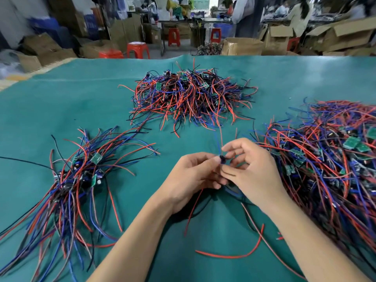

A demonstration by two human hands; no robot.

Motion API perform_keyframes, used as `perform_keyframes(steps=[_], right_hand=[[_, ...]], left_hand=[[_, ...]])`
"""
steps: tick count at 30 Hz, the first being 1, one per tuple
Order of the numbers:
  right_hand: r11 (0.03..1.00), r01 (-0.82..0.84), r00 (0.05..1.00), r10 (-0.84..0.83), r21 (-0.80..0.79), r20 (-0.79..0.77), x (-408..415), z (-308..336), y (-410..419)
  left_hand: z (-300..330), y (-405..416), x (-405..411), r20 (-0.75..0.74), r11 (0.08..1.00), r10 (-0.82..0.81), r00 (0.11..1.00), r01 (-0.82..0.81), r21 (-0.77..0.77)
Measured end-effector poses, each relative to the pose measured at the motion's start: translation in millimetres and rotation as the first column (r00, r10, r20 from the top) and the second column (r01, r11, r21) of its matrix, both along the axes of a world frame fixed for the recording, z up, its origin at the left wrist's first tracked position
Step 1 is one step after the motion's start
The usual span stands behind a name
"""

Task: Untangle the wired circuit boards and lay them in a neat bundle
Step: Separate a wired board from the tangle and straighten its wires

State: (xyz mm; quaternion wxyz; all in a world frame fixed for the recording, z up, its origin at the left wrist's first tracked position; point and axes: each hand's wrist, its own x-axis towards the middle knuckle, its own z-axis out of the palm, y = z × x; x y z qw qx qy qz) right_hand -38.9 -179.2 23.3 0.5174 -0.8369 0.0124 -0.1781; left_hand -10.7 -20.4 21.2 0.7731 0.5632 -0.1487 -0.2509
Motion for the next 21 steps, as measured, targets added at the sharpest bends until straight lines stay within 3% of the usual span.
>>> perform_keyframes(steps=[5,9,14,19,21], right_hand=[[0.997,-0.024,1.0,0.023,0.073,0.011,1,-1,0],[0.964,-0.086,0.995,0.095,0.253,-0.022,3,-2,-5],[0.937,-0.006,0.999,0.019,0.349,-0.036,5,-3,-5],[0.885,-0.119,0.971,0.199,0.451,-0.133,3,-3,-8],[0.861,-0.102,0.971,0.195,0.499,-0.138,4,-2,-10]], left_hand=[[-3,2,1,0.018,1.0,-0.029,0.999,0.029,0.003],[-7,2,3,0.03,0.999,-0.034,0.999,0.034,0.006],[-8,1,1,0.099,0.999,-0.022,0.995,0.018,0.049],[-7,1,0,0.151,0.995,-0.043,0.988,0.029,0.099],[-7,0,0,0.12,0.996,-0.024,0.992,0.014,0.088]])
